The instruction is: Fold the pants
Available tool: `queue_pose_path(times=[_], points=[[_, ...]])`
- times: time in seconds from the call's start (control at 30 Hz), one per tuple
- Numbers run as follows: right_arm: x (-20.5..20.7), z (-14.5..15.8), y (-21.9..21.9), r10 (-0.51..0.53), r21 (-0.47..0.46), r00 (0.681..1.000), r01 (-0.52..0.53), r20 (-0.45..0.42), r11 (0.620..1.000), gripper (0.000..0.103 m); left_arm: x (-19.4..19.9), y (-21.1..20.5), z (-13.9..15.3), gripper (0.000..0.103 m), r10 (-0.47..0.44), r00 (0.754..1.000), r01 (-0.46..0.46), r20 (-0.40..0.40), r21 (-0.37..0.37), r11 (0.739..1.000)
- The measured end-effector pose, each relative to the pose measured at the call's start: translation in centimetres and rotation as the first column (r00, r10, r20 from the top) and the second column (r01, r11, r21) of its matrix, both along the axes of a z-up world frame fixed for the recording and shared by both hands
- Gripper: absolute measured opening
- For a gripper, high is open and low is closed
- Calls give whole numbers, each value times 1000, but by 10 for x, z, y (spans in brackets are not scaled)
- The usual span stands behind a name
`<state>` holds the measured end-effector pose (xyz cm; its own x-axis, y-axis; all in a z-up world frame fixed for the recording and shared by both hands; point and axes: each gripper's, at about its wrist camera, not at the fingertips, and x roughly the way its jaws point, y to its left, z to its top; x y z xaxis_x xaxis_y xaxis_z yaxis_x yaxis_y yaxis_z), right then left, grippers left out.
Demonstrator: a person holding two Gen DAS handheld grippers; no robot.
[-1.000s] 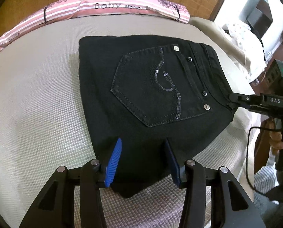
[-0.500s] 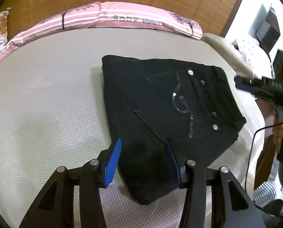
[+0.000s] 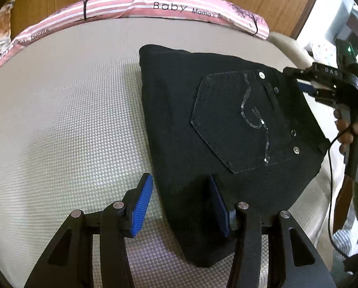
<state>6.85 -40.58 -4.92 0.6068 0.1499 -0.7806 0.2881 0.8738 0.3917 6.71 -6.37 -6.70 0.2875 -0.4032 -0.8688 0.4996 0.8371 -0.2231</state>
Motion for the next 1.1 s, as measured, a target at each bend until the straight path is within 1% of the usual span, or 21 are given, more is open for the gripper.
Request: queue_pose_path(times=[0.1, 0.13, 0.23, 0.33, 0.47, 0.53, 0.67, 0.77, 0.9, 1.07, 1.1], points=[[-2, 1, 0, -1, -6, 1000, 1, 2, 1000, 44, 2, 0, -1, 53, 5, 1000, -5, -6, -9, 1000], [-3, 0, 0, -5, -3, 1000, 5, 3, 1000, 46, 2, 0, -1, 53, 5, 1000, -5, -3, -9, 1000], [-9, 1, 1, -19, 9, 1000, 19, 10, 1000, 49, 0, 0, -1, 54, 6, 1000, -6, 9, -9, 1000], [-17, -2, 3, -5, 47, 1000, 5, 0, 999, 56, 3, 1, -2, 55, 10, 1000, -10, 0, -20, 1000], [-30, -15, 15, 60, 58, 997, -57, -49, 997, 56, 3, 5, -3, 55, 16, 1000, -17, -21, -39, 999], [-37, -23, 17, 76, 65, 994, -71, -75, 995, 56, 5, 7, -3, 55, 24, 999, -26, -38, -55, 998], [-50, -32, 13, 88, 104, 992, -79, -85, 991, 56, 13, 14, -3, 55, 47, 996, -53, -76, -90, 995], [-55, -33, 7, 113, 134, 990, -101, -88, 986, 56, 21, 20, -5, 55, 63, 991, -78, -121, -127, 989], [-55, -38, -3, 148, 221, 986, -127, -81, 967, 56, 33, 28, -7, 55, 76, 978, -114, -196, -192, 975], [-56, -46, -14, 209, 344, 976, -176, -62, 922, 56, 42, 37, -12, 55, 68, 959, -142, -275, -261, 955], [-56, -48, -18, 218, 378, 974, -181, -56, 908, 56, 44, 37, -13, 55, 59, 955, -141, -289, -274, 951]])
